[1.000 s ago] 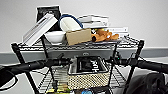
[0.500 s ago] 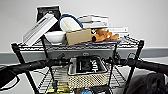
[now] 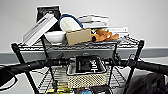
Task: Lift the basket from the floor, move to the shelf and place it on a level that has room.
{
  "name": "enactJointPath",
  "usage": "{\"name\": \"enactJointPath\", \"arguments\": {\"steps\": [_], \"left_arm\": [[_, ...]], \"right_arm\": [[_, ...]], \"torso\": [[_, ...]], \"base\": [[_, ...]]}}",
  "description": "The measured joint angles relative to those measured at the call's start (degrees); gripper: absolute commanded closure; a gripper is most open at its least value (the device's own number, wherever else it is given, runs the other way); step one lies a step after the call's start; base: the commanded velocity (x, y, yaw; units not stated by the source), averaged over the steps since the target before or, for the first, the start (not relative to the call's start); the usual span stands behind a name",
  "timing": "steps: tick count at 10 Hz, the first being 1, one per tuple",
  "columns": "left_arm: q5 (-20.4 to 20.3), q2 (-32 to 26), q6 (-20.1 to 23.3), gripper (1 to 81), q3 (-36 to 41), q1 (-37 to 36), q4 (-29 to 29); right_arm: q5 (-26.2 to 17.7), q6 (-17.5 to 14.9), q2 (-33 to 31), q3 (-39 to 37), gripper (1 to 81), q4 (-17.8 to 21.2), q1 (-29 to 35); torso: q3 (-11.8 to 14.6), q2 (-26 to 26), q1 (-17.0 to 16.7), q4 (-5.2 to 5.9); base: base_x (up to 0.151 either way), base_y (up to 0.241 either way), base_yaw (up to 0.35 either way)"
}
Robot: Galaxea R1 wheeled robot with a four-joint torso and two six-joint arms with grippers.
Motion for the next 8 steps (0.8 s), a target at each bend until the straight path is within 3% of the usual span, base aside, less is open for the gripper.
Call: {"name": "enactJointPath", "arguments": {"steps": [4,8], "left_arm": [[0.5,-6.6,0.0,1.0,5.1,1.2,0.0],[-0.2,-14.1,0.0,1.0,14.6,1.6,0.0]], "right_arm": [[0.2,0.1,-5.0,5.8,1.0,0.0,0.0],[1.7,0.1,-13.9,17.4,1.0,0.0,0.0]], "torso": [[0.0,0.0,0.0,0.0],[0.0,0.0,0.0,0.0]], "base": [[0.0,0.0,0.0],[0.0,0.0,0.0]]}}
